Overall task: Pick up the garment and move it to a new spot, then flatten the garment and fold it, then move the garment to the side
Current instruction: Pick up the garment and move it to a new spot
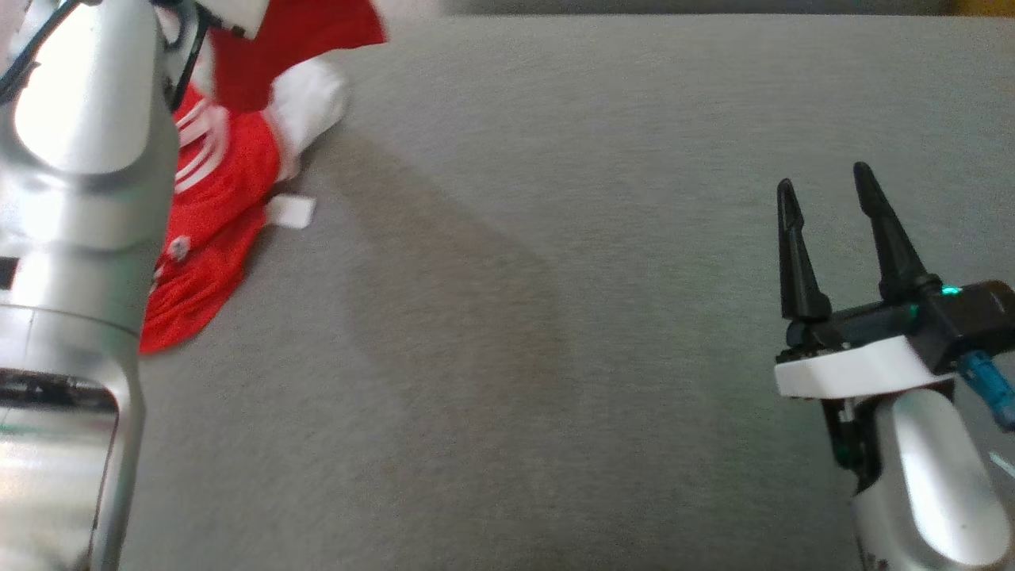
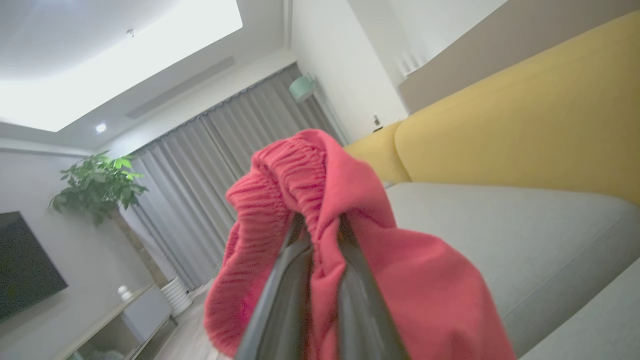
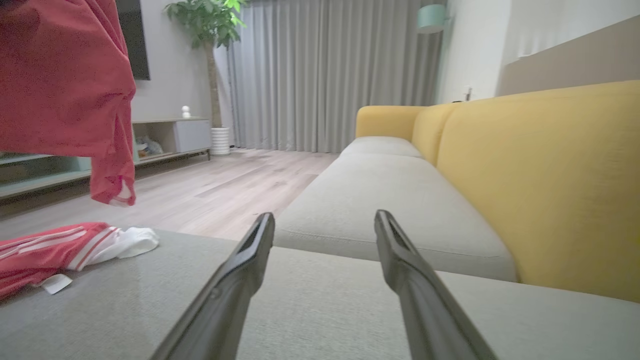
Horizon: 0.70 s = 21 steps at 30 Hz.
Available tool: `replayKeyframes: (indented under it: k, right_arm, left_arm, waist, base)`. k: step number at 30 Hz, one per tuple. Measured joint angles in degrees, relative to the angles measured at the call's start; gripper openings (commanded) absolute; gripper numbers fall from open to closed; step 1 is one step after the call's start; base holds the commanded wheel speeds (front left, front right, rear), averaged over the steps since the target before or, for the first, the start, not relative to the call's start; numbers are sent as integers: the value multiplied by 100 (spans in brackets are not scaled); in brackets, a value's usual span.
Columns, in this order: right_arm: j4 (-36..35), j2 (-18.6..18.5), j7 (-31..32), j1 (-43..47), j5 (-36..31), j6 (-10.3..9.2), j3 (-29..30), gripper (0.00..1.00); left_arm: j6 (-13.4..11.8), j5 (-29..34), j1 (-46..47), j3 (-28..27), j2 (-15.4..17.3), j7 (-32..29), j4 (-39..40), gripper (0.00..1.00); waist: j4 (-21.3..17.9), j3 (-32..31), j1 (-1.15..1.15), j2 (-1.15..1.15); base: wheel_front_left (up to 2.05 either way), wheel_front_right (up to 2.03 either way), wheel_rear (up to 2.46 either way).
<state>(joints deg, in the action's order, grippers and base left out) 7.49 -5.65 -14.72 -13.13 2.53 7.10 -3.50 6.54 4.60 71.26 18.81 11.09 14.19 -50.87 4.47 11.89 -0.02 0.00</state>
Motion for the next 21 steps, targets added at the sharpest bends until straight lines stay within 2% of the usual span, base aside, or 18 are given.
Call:
replayKeyframes:
  k: [2, 3, 4, 9, 10, 16, 21]
  right_arm:
    - [32, 69, 0, 16, 1, 0, -48, 100]
    - [45, 141, 0, 35, 21, 0, -119, 100]
    - [44, 162, 0, 45, 49, 0, -146, 100]
    - [36, 202, 0, 49, 160, 0, -224, 100]
    - [36, 202, 0, 49, 160, 0, -224, 100]
    - [40, 220, 0, 46, 453, 0, -400, 100]
    - [75, 225, 1, 35, 555, 0, -482, 100]
  left_arm:
    - [2, 68, 1, 110, 1, -2, 237, 0]
    - [3, 127, 1, 221, -37, -60, 436, 0]
    - [4, 153, 2, 309, -94, -104, 526, 0]
    - [53, 220, 1, 731, -321, -298, 692, 0]
    - [53, 220, 1, 731, -321, -298, 692, 0]
    - [63, 277, -158, 1376, -584, -248, 621, 0]
    - [104, 116, -1195, 1885, -768, -71, 254, 0]
  waist:
    - [-295, -114, 1, 0]
    - [-616, -206, 0, 0]
    - [-776, -242, 1, 0]
    - [-1576, -333, 1, 0]
    - [-1576, -333, 1, 0]
    - [-2313, -212, 1, 0]
    - [-2489, 102, 4, 0]
  base:
    - [0, 0, 0]
    - [0, 0, 0]
    - [0, 0, 0]
    - [0, 0, 0]
    - [0, 0, 0]
    - [0, 0, 0]
    - [0, 0, 0]
